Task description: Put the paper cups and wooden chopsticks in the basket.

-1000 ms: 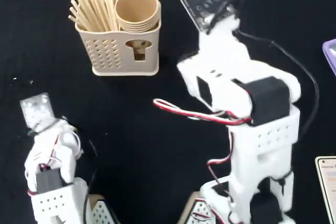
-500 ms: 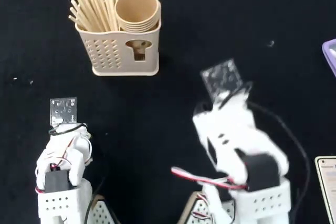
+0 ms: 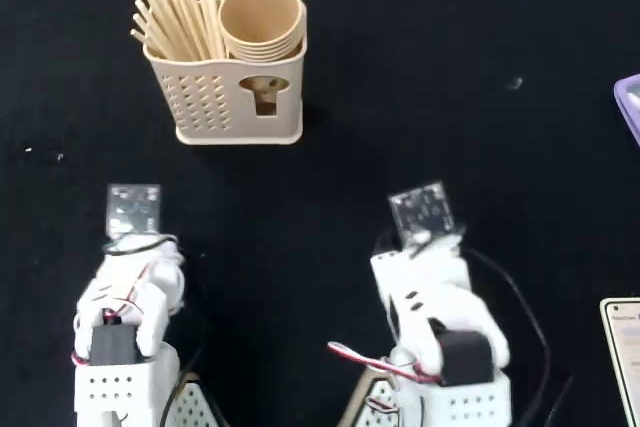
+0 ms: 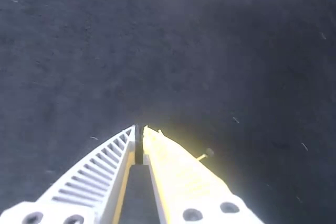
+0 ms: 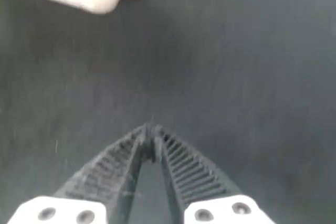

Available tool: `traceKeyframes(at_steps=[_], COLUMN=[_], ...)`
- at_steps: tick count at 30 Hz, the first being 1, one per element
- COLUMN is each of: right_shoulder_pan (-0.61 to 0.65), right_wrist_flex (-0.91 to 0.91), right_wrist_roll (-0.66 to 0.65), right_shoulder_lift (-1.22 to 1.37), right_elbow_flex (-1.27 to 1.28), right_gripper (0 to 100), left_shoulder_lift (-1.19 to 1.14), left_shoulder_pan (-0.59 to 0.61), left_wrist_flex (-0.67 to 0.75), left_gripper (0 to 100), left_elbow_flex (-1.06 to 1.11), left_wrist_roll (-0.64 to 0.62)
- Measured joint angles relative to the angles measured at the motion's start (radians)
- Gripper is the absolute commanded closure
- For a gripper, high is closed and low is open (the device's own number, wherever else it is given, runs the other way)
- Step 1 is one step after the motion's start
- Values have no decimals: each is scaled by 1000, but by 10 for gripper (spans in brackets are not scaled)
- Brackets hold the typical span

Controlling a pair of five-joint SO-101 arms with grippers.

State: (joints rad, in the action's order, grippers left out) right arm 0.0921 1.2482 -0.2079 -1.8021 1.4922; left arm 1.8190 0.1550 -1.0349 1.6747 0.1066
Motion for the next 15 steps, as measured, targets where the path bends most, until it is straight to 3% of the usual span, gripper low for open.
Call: traceKeyframes(at_steps=[6,15], right_shoulder_pan=[2,2], right_wrist_flex=[-2,3], right_wrist_roll=[58,187], right_shoulder_lift=[0,0], right_elbow_flex=[104,193], right_gripper=[987,987], left_shoulder_lift=[0,0], left_shoulder_pan=[-135,-149], left_wrist_flex=[-89,-109], left_gripper=[967,967], left_elbow_flex=[0,0], left_wrist_roll=[0,0])
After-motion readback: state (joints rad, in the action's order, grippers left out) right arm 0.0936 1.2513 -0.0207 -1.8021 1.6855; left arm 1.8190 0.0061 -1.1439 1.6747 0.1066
